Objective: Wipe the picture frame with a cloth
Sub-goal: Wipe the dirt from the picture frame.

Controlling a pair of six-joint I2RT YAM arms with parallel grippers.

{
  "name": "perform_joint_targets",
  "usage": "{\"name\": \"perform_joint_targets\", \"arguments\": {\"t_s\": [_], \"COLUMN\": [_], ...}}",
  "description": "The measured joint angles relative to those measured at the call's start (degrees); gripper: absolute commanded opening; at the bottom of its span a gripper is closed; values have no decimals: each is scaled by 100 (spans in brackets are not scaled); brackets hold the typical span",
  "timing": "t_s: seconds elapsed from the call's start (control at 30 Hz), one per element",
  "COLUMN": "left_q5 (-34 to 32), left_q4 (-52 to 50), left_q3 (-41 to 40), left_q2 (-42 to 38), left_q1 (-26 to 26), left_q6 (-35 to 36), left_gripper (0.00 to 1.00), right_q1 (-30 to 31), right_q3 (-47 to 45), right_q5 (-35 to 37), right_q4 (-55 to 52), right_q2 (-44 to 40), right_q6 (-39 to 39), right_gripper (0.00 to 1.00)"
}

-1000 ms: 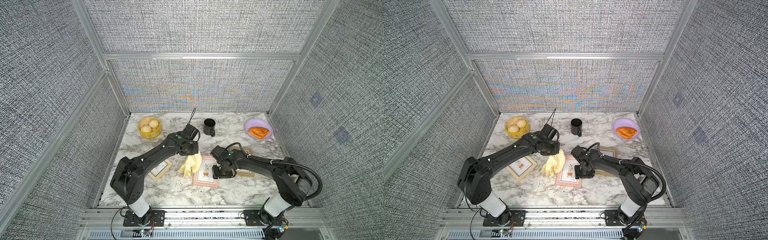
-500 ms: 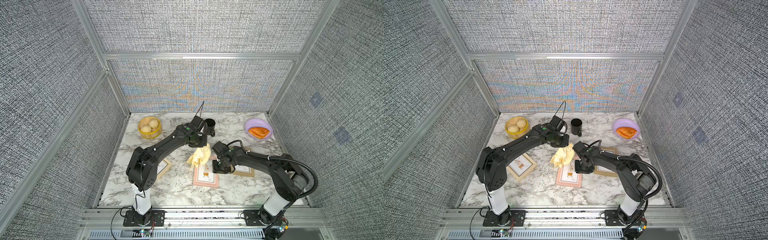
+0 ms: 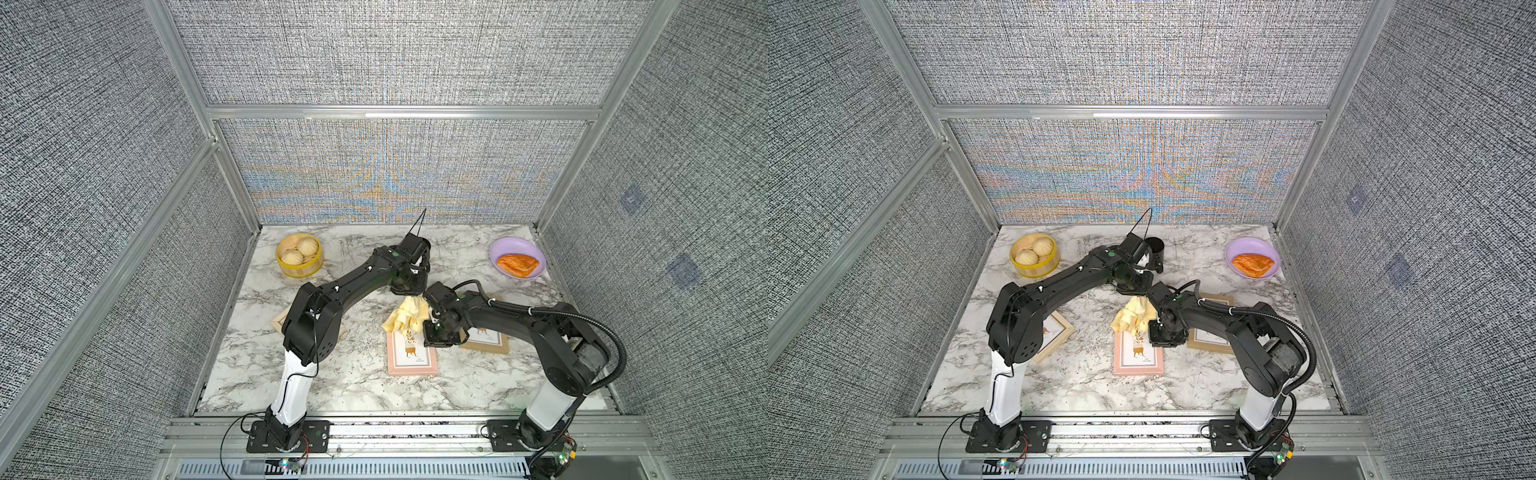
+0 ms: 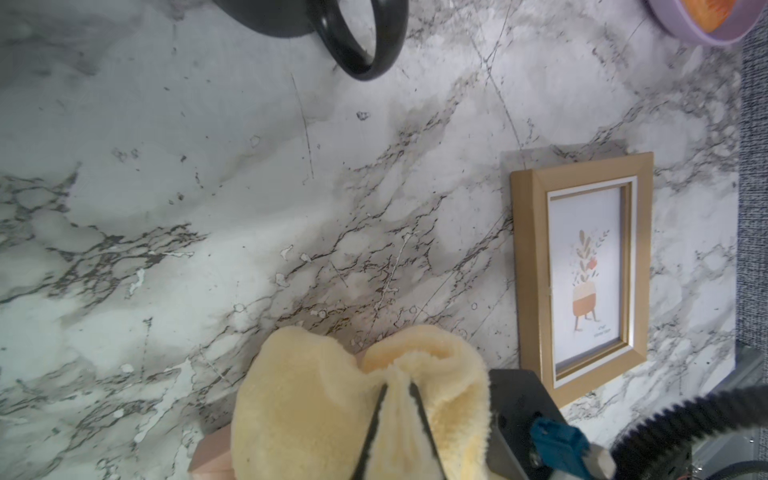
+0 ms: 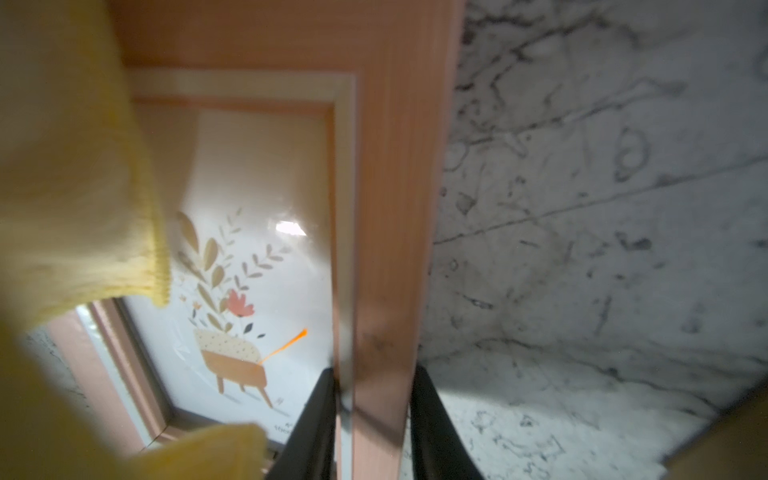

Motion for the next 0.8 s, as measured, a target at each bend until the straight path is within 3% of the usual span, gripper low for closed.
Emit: {"name": "perform_joint_targets", "arguments": {"t_s": [0.53, 0.8], "left_q5": [-671, -1432], "left_q4": [144, 184], "left_q3": [-282, -872], "left_q2": [691, 363], "left_q1": [-214, -111], "left_q6": [35, 262], "left_gripper": [0, 0], "right_q1": [0, -7], "right_q3": [315, 376], "right_q5": [37, 129], "right_q4": [-400, -507], "right_q2": [330, 389], "right_q6": [68, 166], "right_gripper": [17, 16]}}
